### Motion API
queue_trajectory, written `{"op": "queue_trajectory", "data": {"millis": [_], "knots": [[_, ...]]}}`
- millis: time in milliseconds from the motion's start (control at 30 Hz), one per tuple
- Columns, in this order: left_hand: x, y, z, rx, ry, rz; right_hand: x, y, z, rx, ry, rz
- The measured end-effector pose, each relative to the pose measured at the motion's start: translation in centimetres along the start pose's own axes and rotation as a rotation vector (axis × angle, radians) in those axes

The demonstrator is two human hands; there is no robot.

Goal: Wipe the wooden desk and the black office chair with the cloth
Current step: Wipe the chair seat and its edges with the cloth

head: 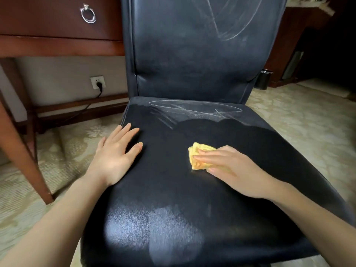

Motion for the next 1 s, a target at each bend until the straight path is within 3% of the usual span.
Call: {"op": "queue_trajectory", "data": {"millis": [200, 333, 767, 1000], "knots": [[0.1, 0.1, 0.2, -0.039, -0.018, -0.010, -1.9, 1.2, 3.1, 0.157, -0.287, 0.038], [0.2, 0.0, 0.5, -0.074, -0.030, -0.028, 1.7, 0.5, 1.7, 0.090, -0.392, 0.072], [0.0, 0.0, 0.6, -0.121, -0.039, -0.061, 19.8, 1.5, -4.7, 0.034, -0.043, 0.080], [0.2, -0.2, 1.0, -0.134, -0.089, -0.064, 20.3, 1.6, -3.9, 0.020, 0.073, 0.085]]}}
Point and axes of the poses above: each hand's wrist, its own x-axis towards the middle knuckle, its own y-axis out of the palm, z = x × y, the point moved 6 cm from there along x, towards the middle knuckle, and after that the axes turned 5 degrees about z, right-handed, at the moved point
